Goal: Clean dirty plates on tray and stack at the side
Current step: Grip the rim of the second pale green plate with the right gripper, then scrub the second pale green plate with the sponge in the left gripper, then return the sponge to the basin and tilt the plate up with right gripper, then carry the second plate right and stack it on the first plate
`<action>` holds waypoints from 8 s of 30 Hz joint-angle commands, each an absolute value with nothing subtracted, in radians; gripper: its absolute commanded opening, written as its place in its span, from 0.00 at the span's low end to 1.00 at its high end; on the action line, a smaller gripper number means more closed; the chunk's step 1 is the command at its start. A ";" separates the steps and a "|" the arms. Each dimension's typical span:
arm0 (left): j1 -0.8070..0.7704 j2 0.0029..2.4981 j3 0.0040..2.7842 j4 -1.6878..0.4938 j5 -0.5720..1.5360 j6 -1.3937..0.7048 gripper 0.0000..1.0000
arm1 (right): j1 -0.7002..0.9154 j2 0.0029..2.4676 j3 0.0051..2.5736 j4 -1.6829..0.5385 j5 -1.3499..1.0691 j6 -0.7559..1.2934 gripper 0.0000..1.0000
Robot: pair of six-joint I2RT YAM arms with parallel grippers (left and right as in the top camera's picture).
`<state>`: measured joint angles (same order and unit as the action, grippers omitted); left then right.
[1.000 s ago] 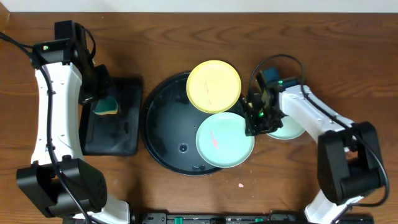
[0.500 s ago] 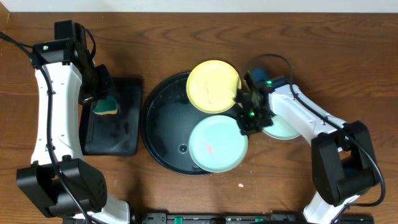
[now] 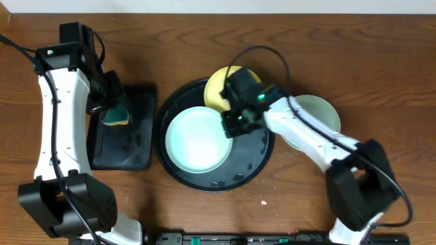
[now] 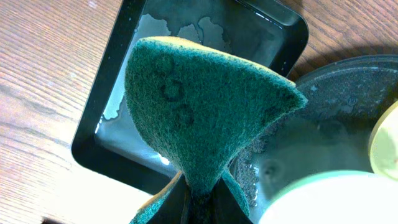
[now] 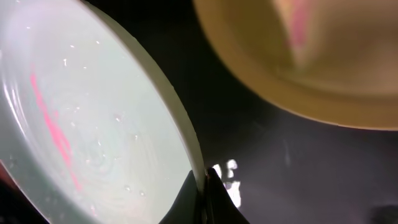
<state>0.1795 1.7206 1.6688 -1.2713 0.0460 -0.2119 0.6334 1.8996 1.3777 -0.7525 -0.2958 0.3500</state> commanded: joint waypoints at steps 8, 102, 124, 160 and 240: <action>0.179 1.714 1.664 -1.267 0.044 -0.203 0.07 | 0.639 2.055 1.386 -0.728 -0.286 0.587 0.02; -0.311 1.785 1.080 -0.682 -0.281 -0.577 0.07 | 0.615 2.110 1.386 -0.667 -0.315 0.630 0.01; -0.311 1.773 1.080 -0.586 -0.047 -0.521 0.07 | 0.615 2.110 1.386 -0.669 -0.315 0.627 0.01; 0.128 1.491 1.313 -1.036 -0.056 -0.400 0.07 | 0.857 1.736 1.397 -0.730 0.473 0.249 0.01; 0.128 1.521 1.313 -1.038 -0.053 -0.393 0.07 | -0.149 1.647 1.390 -1.138 0.043 0.133 0.01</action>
